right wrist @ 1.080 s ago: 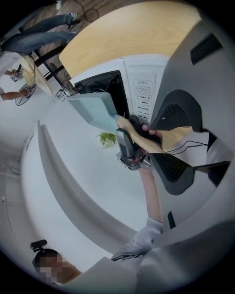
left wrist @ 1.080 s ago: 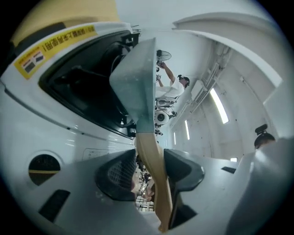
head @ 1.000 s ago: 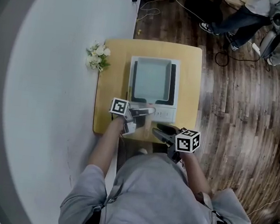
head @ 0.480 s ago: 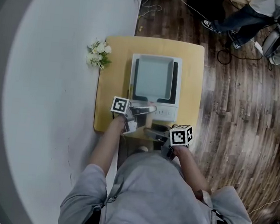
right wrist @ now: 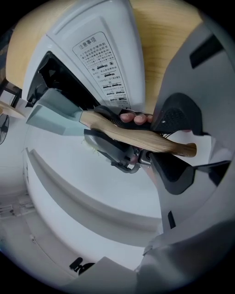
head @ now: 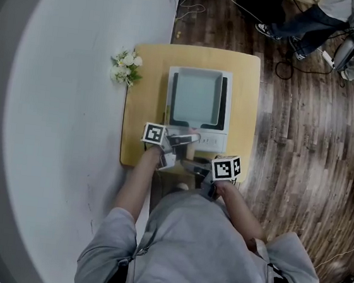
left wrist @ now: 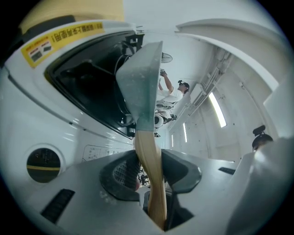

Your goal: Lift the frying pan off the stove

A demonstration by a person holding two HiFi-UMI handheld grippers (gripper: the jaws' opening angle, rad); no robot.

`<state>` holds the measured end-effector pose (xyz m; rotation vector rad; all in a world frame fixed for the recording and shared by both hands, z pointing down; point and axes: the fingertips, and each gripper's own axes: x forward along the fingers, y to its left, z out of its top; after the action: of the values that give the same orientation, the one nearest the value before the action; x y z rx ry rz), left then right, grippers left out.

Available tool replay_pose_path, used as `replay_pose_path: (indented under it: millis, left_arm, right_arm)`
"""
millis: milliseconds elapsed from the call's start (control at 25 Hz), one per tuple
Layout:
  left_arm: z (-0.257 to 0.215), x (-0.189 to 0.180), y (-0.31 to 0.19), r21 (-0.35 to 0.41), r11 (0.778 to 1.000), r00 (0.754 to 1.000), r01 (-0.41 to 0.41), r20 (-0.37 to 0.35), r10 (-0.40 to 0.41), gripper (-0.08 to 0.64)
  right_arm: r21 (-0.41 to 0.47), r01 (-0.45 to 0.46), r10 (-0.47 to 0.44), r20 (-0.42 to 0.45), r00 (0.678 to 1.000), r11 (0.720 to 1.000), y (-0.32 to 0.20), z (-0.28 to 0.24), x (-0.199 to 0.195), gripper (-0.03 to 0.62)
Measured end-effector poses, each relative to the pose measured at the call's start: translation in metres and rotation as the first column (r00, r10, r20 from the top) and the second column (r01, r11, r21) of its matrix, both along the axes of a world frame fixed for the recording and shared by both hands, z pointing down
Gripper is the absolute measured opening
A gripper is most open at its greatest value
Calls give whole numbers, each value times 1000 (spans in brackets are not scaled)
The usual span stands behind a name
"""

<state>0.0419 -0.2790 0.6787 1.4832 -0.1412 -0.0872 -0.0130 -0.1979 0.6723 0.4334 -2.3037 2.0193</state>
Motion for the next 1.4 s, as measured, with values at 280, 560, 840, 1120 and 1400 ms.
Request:
replay_pose_path:
  millis: [280,560,840,1120,1400]
  left_arm:
    - [-8,-1,10,31,999,999,39,-13,-39,129]
    - [-35,-11,28,146,984,995,98,-29,-95,127]
    - [-62,-23,68,299,952,998,59,-2,-61,127]
    - [-73,-40,121,360,932,999,35,13,-43,127]
    - [-97,-52,175,456,890,999,16,17,-27,127]
  right_arm:
    - [52,10,-9,-12,1000,999,11,-7,1,122]
    - [181,57,-55,-20,998,982,32,-25,-1,121]
    - [274,81,-80,-13,997,958,73,-40,-16,121]
    - [334,82,-84,-8,996,939,124,-48,-36,121]
    - [436,87,-70,-55,996,896,176,-60,-50,121]
